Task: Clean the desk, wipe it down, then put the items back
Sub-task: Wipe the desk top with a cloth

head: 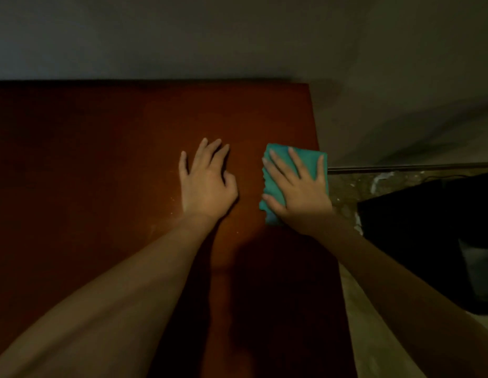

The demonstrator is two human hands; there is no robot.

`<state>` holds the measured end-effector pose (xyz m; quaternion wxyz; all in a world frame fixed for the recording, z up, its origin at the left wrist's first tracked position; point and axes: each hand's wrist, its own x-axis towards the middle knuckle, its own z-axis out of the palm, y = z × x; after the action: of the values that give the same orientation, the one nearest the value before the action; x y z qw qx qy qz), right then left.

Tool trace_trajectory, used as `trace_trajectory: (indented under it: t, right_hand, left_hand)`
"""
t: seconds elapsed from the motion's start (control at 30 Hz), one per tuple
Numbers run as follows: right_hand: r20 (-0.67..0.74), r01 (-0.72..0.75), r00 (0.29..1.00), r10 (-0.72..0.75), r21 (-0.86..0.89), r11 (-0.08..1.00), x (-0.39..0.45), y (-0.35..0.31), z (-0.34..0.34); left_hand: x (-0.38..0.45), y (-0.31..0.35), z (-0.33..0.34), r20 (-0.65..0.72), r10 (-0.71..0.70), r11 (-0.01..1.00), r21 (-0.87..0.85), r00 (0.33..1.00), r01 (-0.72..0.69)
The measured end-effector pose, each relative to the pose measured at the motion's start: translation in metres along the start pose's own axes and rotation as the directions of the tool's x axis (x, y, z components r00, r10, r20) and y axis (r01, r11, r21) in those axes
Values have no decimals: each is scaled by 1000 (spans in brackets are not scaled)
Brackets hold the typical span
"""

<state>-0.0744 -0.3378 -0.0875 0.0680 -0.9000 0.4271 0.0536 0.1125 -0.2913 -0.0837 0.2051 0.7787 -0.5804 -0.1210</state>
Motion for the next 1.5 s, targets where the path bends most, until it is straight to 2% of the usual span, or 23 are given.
trace_trajectory:
  t: [0.07, 0.17, 0.23, 0.33, 0.4, 0.53, 0.73, 0.83, 0.9, 1.0, 1.13, 1.2, 1.3, 1.5]
  right_hand:
    - [16, -77, 997, 77, 47, 996, -13, 17, -3]
    - [-11, -265, 963, 270, 167, 950, -8, 26, -5]
    - [-29, -354, 931, 364, 169, 920, 5, 21, -6]
    - [-26, -405, 911, 412, 127, 905, 18, 7, -7]
    - [-11, -387, 920, 391, 125, 914, 18, -3, -7]
    - [-9, -252, 968, 253, 43, 967, -9, -37, -2]
    - [-32, -4, 999, 5, 8, 1000, -119, -98, 28]
    - [-73, 6, 997, -6, -3, 1000, -171, -93, 45]
    - [-85, -57, 995, 56, -14, 998, -192, -82, 45]
    - [-53, -250, 966, 253, 52, 967, -195, -70, 37]
    - [-41, -580, 804, 594, 169, 797, -155, -78, 28]
    - [-19, -638, 757, 653, 190, 746, -133, -89, 25]
    - [-9, -601, 792, 611, 165, 782, -114, -113, 23]
    - [4, -404, 914, 405, 92, 910, -116, -188, 26]
  left_hand:
    - [-1, -1, 0, 4, 4, 1000, -14, 1000, -4]
    - [-4, -4, -1, -7, 11, 998, -69, 1000, -12]
    - [-10, -7, -3, -4, 30, 995, -93, 1000, -30]
    - [-28, -13, -6, 22, 91, 993, -79, 996, -89]
    - [-46, -17, -9, 35, 119, 991, -68, 992, -116]
    - [-73, -21, -14, 61, 143, 989, -38, 988, -141]
    - [-111, -24, -19, 110, 166, 986, -12, 980, -166]
    - [-136, -24, -20, 138, 202, 979, -19, 970, -201]
    - [-152, -26, -22, 161, 229, 973, -33, 960, -227]
    - [-176, -34, -27, 184, 276, 961, -63, 944, -269]
    - [-202, -48, -39, 210, 322, 947, -86, 923, -310]
    - [-212, -56, -43, 227, 326, 945, -92, 918, -313]
    - [-225, -66, -47, 227, 335, 942, -111, 914, -318]
    - [-252, -87, -58, 212, 286, 952, -172, 934, -253]
